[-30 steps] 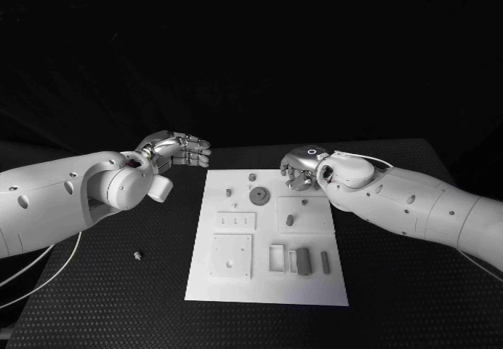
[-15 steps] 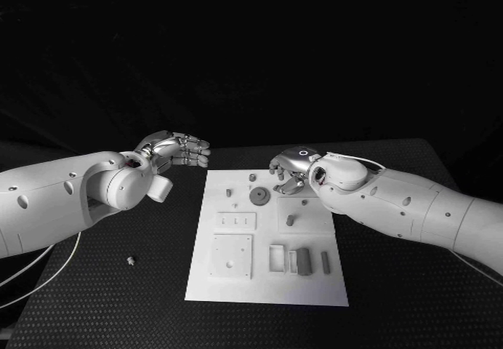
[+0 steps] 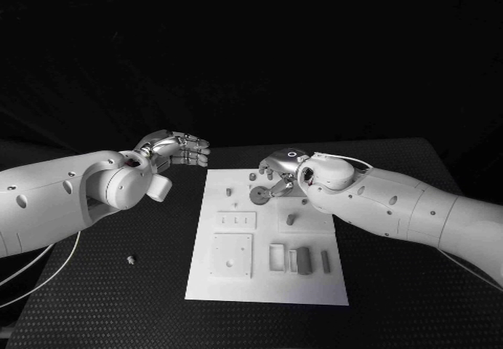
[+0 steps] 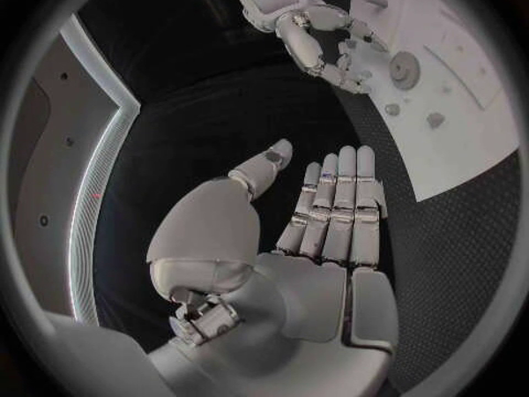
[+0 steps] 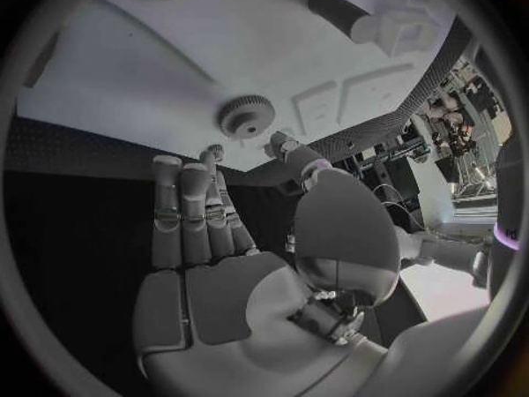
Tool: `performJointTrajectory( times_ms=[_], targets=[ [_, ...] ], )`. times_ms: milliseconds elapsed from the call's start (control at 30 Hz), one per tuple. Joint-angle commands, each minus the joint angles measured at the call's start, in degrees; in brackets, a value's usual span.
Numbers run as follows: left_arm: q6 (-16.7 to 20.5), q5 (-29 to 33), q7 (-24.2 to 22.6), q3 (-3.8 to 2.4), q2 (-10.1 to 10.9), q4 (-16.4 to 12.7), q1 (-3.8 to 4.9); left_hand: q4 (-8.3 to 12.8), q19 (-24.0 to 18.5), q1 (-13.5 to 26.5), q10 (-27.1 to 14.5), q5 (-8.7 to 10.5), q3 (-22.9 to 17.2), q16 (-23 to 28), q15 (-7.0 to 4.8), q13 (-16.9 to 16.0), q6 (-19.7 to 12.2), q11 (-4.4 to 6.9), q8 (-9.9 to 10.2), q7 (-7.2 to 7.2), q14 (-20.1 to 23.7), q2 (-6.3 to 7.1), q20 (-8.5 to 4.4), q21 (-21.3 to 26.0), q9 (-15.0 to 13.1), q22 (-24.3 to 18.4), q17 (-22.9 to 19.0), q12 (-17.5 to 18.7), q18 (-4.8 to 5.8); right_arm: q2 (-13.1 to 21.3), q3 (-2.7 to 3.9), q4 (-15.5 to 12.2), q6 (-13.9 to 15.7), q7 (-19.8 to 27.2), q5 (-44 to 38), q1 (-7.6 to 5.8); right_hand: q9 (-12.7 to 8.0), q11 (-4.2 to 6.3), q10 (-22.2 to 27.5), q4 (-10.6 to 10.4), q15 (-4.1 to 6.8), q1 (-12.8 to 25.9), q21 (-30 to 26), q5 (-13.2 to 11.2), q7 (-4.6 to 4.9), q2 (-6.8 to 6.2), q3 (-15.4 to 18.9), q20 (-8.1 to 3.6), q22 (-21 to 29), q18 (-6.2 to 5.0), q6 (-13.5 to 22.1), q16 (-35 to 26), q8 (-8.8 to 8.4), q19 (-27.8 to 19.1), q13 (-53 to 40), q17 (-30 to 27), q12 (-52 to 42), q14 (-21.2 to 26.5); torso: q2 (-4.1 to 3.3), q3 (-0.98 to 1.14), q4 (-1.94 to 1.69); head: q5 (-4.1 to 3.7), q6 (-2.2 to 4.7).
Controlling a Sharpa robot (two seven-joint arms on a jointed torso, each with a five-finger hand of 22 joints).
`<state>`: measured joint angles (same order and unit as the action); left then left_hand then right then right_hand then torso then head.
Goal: Assemble the parts on the task board
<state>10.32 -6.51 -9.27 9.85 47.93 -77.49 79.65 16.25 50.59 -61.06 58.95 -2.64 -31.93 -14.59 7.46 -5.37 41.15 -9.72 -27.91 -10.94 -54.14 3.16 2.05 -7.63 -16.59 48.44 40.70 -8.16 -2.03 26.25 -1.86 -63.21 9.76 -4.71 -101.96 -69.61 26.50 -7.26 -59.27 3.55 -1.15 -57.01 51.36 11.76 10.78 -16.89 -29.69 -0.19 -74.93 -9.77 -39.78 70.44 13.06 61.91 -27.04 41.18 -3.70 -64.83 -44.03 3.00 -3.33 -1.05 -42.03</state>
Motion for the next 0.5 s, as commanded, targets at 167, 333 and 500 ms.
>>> performJointTrajectory(
  times_ms=[167, 333, 500],
  targets=[
    [-0.59, -0.14, -0.37, -0.05, -0.3, 0.03, 0.06, 0.0, 0.46, 0.36, 0.31, -0.2, 0.23, 0.3, 0.23, 0.1, -0.1, -0.12, 0.36, -1.22, -0.26, 0.3, -0.07, 0.4, -0.01, 0.07, 0.07, 0.28, -0.88, -1.71, -0.33, 2.22, -3.48, -1.03, -1.13, 0.2, 0.01, -0.81, 1.75, -0.63, -0.43, 0.65, -0.61, 0.17, 0.33, 0.0, 0.85, 0.19, -0.98, -5.23, 1.01, 0.42, -0.05, -0.93, 0.75, 0.1, 0.06, 1.17, 0.0, -0.02, -0.1, 0.04, -0.2],
    [-0.61, -0.16, -0.39, -0.05, -0.51, 0.13, 0.06, -0.01, 0.46, 0.36, 0.32, -0.2, 0.23, 0.3, 0.23, 0.1, -0.1, -0.12, 0.36, -1.22, -0.27, 0.29, -0.07, 0.41, -0.02, 0.08, 0.07, 0.29, -0.88, -2.7, -0.57, 3.5, -4.34, -1.21, -1.48, 0.52, 0.11, -1.12, 2.63, -1.1, -0.73, 0.69, -0.82, 0.18, 0.08, -0.07, 1.14, 0.38, -1.0, -5.23, 1.24, 0.55, 0.23, -1.34, 1.21, 0.09, 0.08, 1.81, -0.02, -0.01, -0.08, 0.12, -0.26],
    [-0.66, -0.23, -0.38, -0.05, -0.66, 0.12, 0.06, -0.02, 0.47, 0.36, 0.32, -0.2, 0.23, 0.31, 0.23, 0.1, -0.1, -0.12, 0.37, -1.22, -0.27, 0.28, -0.07, 0.41, -0.02, 0.08, 0.08, 0.3, -0.88, -3.28, -0.68, 4.24, -4.76, -1.12, -1.63, 0.71, 0.27, -1.4, 3.4, -1.63, -1.01, 0.59, -1.02, 0.2, -0.81, -0.07, 1.27, 0.58, -1.01, -5.23, 1.34, 0.72, 0.63, -1.73, 1.63, 0.05, 0.0, 2.36, -0.02, -0.02, -0.08, 0.27, -0.38]
  ],
)
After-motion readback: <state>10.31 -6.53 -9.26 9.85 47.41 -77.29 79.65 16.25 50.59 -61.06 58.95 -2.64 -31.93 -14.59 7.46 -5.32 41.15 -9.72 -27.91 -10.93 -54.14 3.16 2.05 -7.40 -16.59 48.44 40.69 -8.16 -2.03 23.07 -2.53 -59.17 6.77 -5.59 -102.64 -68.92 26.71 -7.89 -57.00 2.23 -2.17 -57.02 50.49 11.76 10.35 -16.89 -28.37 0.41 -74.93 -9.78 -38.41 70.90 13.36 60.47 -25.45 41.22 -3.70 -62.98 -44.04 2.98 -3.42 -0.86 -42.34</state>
